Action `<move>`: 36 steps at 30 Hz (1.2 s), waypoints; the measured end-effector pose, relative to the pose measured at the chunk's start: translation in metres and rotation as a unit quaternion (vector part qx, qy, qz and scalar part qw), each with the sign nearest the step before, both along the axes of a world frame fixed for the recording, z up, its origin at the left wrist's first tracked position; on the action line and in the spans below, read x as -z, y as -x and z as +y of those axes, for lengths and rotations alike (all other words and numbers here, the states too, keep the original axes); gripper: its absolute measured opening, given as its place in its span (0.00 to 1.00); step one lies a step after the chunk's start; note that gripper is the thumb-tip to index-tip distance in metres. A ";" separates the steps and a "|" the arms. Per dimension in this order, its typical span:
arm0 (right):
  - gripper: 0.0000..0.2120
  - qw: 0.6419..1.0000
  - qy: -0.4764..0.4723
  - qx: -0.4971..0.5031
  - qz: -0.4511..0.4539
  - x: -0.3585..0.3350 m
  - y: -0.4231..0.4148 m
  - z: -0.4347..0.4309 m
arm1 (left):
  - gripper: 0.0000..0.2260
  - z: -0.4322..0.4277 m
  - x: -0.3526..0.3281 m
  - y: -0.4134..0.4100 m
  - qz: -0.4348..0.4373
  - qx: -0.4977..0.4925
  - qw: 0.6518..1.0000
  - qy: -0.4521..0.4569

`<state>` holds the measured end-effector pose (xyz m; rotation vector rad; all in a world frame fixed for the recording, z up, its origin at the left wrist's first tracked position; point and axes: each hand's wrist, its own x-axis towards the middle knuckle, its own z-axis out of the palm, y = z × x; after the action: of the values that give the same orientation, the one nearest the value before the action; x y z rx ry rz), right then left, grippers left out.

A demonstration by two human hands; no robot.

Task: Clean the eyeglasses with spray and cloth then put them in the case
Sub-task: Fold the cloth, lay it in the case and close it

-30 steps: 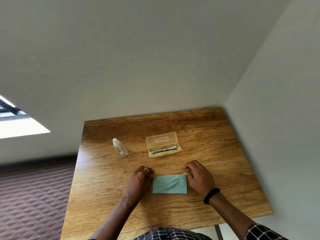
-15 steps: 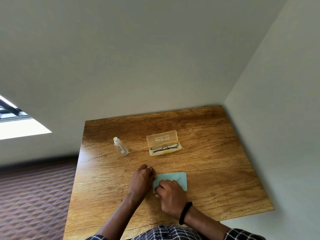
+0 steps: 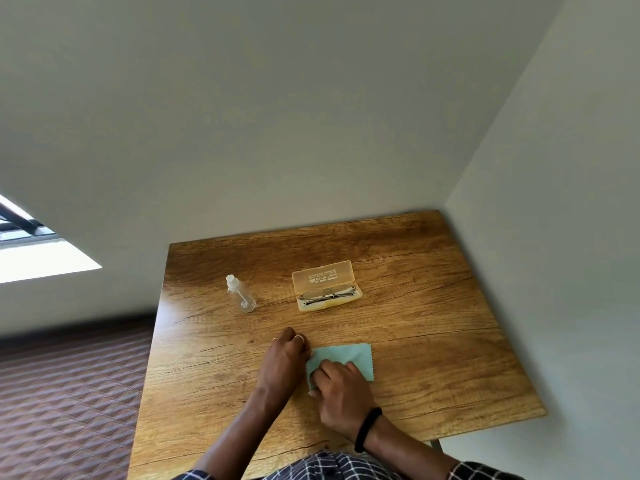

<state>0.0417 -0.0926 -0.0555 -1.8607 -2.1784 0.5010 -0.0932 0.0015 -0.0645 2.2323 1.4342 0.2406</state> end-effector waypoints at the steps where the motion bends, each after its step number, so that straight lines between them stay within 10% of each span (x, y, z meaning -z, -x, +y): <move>1: 0.03 1.000 0.002 -0.005 -0.014 0.001 0.001 0.001 | 0.07 0.000 -0.002 -0.001 0.010 0.002 1.000 0.004; 13: 0.06 0.987 0.034 0.135 0.079 -0.013 0.014 -0.008 | 0.06 0.011 -0.022 -0.005 0.021 -0.026 0.997 0.062; 23: 0.06 0.840 0.141 0.384 0.357 -0.022 0.009 -0.016 | 0.04 0.027 -0.046 -0.026 0.014 -0.036 0.989 0.143; 36: 0.07 0.869 0.118 0.422 0.231 -0.020 -0.032 -0.033 | 0.03 0.030 -0.043 -0.103 0.094 0.047 0.985 0.138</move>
<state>0.0740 -0.1258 -0.0351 -2.2647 -0.8919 0.9001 0.0099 0.0311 -0.0213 2.1299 1.3566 -0.1950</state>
